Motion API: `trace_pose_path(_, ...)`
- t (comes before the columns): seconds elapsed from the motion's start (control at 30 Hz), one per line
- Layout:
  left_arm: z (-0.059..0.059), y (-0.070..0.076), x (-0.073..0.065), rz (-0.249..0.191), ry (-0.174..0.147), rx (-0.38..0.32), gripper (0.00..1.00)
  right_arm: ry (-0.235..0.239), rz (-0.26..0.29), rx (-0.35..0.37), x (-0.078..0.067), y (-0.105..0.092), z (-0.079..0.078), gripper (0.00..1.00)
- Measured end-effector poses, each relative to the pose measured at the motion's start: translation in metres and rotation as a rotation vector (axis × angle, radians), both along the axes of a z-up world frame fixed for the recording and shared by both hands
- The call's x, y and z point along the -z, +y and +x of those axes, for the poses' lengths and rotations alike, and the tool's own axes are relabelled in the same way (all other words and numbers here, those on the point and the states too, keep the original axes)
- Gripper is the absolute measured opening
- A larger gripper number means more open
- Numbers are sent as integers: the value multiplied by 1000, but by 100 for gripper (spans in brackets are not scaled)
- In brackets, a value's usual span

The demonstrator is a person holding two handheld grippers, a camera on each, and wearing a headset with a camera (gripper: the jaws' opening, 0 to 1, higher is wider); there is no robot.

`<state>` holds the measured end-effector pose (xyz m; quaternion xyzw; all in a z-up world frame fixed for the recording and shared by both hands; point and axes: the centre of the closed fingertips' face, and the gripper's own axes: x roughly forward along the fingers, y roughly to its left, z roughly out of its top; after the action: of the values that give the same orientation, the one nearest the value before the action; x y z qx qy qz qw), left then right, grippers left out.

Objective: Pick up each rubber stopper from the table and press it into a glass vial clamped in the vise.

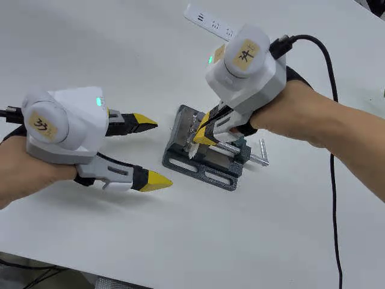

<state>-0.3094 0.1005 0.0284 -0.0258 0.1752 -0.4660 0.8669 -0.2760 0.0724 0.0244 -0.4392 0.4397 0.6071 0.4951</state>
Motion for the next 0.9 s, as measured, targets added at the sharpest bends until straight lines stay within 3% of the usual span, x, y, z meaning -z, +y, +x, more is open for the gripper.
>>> trace_pose_path(0.33, 1, 0, -1, 3, -5, 2, 64, -28, -30, -25, 2, 0, 1, 0)
trace_pose_path(0.47, 1, 0, -4, 6, -10, 5, 64, -14, 0, 19, 0, -2, 2, 0)
trace_pose_path(0.9, 0, 3, -11, 21, -13, -2, 64, -45, 71, 26, -1, -4, 0, 0)
